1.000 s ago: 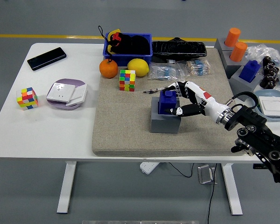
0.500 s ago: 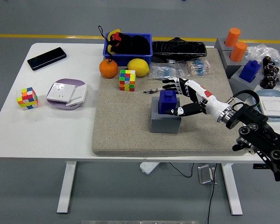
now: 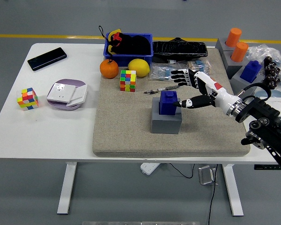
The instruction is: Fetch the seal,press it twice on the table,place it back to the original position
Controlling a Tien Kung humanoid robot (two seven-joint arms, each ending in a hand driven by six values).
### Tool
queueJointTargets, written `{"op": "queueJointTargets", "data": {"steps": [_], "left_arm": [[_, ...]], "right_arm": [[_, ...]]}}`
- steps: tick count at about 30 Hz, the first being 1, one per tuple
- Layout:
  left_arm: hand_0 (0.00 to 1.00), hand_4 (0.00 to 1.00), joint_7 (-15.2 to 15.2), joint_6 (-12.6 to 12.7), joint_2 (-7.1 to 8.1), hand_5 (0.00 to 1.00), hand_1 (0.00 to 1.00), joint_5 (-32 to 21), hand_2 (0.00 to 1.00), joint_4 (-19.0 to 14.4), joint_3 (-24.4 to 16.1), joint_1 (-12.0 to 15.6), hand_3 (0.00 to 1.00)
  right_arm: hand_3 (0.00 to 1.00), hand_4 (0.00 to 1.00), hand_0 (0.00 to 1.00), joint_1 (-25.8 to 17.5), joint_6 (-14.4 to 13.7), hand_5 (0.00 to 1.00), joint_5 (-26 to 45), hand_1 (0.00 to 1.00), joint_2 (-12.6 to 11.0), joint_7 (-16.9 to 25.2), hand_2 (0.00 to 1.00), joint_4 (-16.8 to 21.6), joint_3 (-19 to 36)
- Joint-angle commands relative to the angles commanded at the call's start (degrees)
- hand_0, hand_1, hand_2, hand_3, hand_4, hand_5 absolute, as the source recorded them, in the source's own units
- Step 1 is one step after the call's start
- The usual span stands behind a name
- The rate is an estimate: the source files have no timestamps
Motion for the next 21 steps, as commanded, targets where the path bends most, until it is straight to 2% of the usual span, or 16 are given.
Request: {"op": "queueJointTargets", "data": {"steps": [4, 5, 9, 10, 16, 17, 21], "left_arm": [[0.723, 0.695, 0.0, 0.0, 0.03, 0.261, 0.693, -0.2, 0.681, 0.1, 0.1, 0.3, 0.752], [0.723, 0.694, 0.0, 0.0, 0.04, 0.258, 0.693, -0.3, 0.681, 0.1, 0.1, 0.4, 0.752], [0.723, 0.694, 0.0, 0.0, -0.03, 0.258, 0.693, -0.4, 0.681, 0.2, 0.0, 0.5, 0.752], [0.723, 0.694, 0.0, 0.0, -0.08, 0.257, 0.694, -0.4, 0.681, 0.2, 0.0, 0.5, 0.751], [0.723, 0.694, 0.0, 0.0, -0.08, 0.257, 0.694, 0.0, 0.681, 0.2, -0.7, 0.2, 0.751], [0.722, 0.693, 0.0, 0.0, -0.04, 0.256, 0.694, 0.1, 0.681, 0.2, -0.9, 0.2, 0.752], [0.722, 0.693, 0.0, 0.1, 0.05, 0.256, 0.694, -0.3, 0.681, 0.3, -0.7, 0.2, 0.752]], "right_arm": [[0.839, 0.998, 0.842, -0.5, 1.1, 0.074, -0.2, 0.832, -1.8, -0.8, 0.827, 0.1, 1.9], [0.847, 0.998, 0.851, -0.8, 1.6, 0.127, -0.5, 0.848, -2.4, -1.0, 0.844, 0.4, 2.6], [0.847, 0.998, 0.851, -1.9, 3.7, 0.127, -2.1, 0.848, -4.5, -2.6, 0.844, 2.0, 5.2], [0.859, 0.998, 0.865, -2.3, 4.1, 0.195, -2.6, 0.872, -5.1, -3.0, 0.863, 2.6, 6.1], [0.859, 0.998, 0.865, -4.8, 5.3, 0.195, -3.1, 0.872, -7.4, -4.4, 0.863, 4.0, 10.7], [0.860, 0.998, 0.872, -5.5, 5.5, 0.308, -2.9, 0.878, -7.9, -4.6, 0.865, 4.3, 11.9], [0.860, 0.998, 0.872, -7.5, 6.7, 0.308, 0.1, 0.878, -9.5, -4.9, 0.865, 5.4, 15.5]]}}
